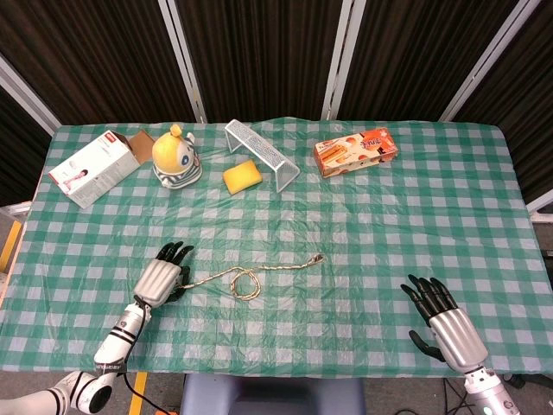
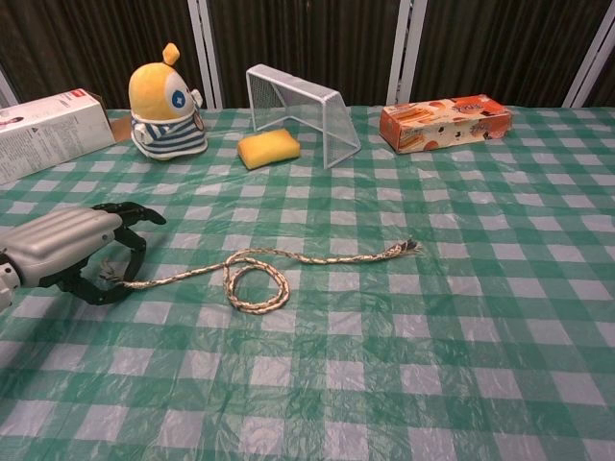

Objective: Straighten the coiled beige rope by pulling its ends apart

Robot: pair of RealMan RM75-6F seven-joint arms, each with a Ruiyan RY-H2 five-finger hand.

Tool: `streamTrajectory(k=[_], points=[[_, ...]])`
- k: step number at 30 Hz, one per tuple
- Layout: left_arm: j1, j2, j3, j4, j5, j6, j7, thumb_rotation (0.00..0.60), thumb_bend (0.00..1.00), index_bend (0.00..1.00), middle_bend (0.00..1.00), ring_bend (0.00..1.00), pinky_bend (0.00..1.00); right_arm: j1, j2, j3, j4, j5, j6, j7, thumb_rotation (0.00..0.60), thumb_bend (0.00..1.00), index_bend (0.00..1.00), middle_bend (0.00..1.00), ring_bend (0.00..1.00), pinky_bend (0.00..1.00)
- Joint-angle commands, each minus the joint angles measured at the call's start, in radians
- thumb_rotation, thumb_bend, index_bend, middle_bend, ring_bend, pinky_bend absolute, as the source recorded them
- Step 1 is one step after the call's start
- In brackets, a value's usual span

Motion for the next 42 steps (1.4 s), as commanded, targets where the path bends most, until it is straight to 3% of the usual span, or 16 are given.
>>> streamTrajectory(k=[1, 9, 16, 20, 26, 32, 42], points=[[0.001, 0.020, 0.007, -0.018, 0.010, 0.008, -0.020, 0.600, 0.40, 0.64, 0.08, 0.00, 0.10, 0.004, -0.010, 0.004, 0.010, -0.001, -0.003, -0.003, 0.600, 0.41, 0.03, 0.00, 0.00, 0.00], [0.018, 0.096, 0.028, -0.085, 0.030, 0.040, -0.026, 0.600, 0.40, 0.64, 0.08, 0.00, 0.10, 0.120, -0.048, 0.067, -0.056, -0.018, -0.135, -0.132, 0.600, 0.41, 0.17, 0.00, 0.00, 0.00], [0.031, 0.136, 0.035, -0.108, 0.029, 0.052, -0.053, 0.600, 0.40, 0.64, 0.08, 0.00, 0.10, 0.281, -0.124, 0.200, -0.126, 0.111, -0.378, -0.361, 0.600, 0.41, 0.25, 0.00, 0.00, 0.00], [0.034, 0.148, 0.036, -0.108, 0.030, 0.055, -0.065, 0.600, 0.40, 0.64, 0.08, 0.00, 0.10, 0.368, -0.217, 0.279, -0.073, 0.209, -0.474, -0.486, 0.600, 0.41, 0.34, 0.00, 0.00, 0.00], [0.035, 0.163, 0.034, -0.111, 0.023, 0.054, -0.067, 0.600, 0.40, 0.64, 0.08, 0.00, 0.10, 0.484, -0.348, 0.353, 0.039, 0.358, -0.590, -0.585, 0.600, 0.43, 0.45, 0.00, 0.00, 0.00], [0.040, 0.173, 0.033, -0.112, 0.014, 0.054, -0.067, 0.600, 0.40, 0.64, 0.08, 0.00, 0.10, 0.560, -0.460, 0.366, 0.175, 0.450, -0.637, -0.652, 0.600, 0.43, 0.49, 0.00, 0.00, 0.00], [0.034, 0.169, 0.030, -0.088, 0.009, 0.038, -0.088, 0.600, 0.40, 0.64, 0.08, 0.00, 0.10, 0.597, -0.527, 0.346, 0.293, 0.485, -0.620, -0.613, 0.600, 0.44, 0.56, 0.00, 0.00, 0.00]])
